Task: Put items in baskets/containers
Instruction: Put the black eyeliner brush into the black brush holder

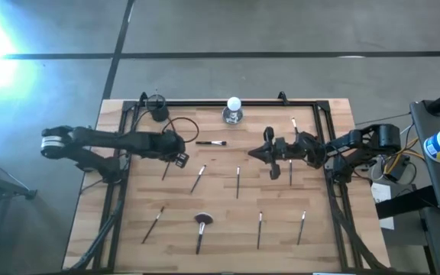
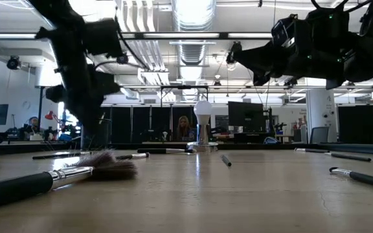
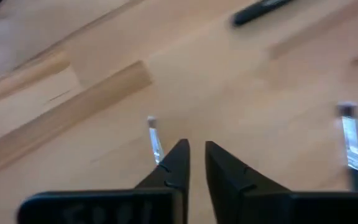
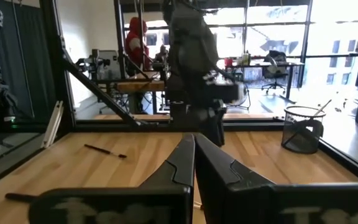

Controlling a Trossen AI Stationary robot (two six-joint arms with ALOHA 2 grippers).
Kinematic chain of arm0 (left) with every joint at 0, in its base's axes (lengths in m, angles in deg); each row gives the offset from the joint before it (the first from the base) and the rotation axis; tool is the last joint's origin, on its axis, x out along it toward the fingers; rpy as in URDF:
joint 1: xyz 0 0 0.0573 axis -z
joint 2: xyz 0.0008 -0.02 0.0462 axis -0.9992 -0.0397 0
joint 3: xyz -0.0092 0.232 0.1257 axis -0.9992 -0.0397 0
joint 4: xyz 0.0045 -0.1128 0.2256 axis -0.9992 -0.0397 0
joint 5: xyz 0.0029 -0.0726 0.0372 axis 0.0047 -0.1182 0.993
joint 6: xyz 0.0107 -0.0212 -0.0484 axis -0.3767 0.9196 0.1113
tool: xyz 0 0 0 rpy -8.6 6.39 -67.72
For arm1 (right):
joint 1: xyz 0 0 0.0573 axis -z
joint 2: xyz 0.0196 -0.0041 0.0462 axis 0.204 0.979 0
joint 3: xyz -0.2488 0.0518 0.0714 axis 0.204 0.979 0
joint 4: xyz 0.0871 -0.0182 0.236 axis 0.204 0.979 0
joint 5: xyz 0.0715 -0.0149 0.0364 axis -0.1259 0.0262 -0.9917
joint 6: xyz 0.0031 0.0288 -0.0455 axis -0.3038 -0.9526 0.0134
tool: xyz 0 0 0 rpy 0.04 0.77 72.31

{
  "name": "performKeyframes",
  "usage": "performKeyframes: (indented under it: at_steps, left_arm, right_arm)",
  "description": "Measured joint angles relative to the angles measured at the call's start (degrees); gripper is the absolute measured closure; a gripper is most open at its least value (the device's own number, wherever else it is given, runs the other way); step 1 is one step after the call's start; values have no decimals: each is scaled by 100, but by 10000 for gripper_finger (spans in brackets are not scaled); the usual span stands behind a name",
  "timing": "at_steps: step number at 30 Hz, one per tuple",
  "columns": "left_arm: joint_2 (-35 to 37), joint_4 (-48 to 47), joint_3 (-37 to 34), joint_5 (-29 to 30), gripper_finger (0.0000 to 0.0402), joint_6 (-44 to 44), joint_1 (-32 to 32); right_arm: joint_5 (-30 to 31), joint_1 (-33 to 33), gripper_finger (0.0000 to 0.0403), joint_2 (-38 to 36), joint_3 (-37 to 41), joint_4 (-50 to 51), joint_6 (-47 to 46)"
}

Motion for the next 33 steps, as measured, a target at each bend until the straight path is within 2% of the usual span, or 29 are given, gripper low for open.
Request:
performKeyframes:
  at_steps: [4,8,14,24,28,33]
  left_arm:
    - [-417,50,-10,17,313,-235,-436]
    - [-719,122,-10,39,297,-518,-750]
    - [-972,745,-10,-356,298,-763,-928]
    - [-1162,585,-12,-399,303,-524,-996]
    - [-1141,623,-88,-512,317,-457,-997]
    - [-1138,632,-220,-565,366,-428,-990]
  right_arm:
    - [-2,-2,394,0,21,7,-40]
    - [0,-2,394,0,29,7,-100]
    - [0,-2,394,0,33,7,-98]
    - [2,-2,394,0,18,5,-98]
    - [2,-4,394,0,20,5,-96]
    - [2,-4,394,0,20,5,-78]
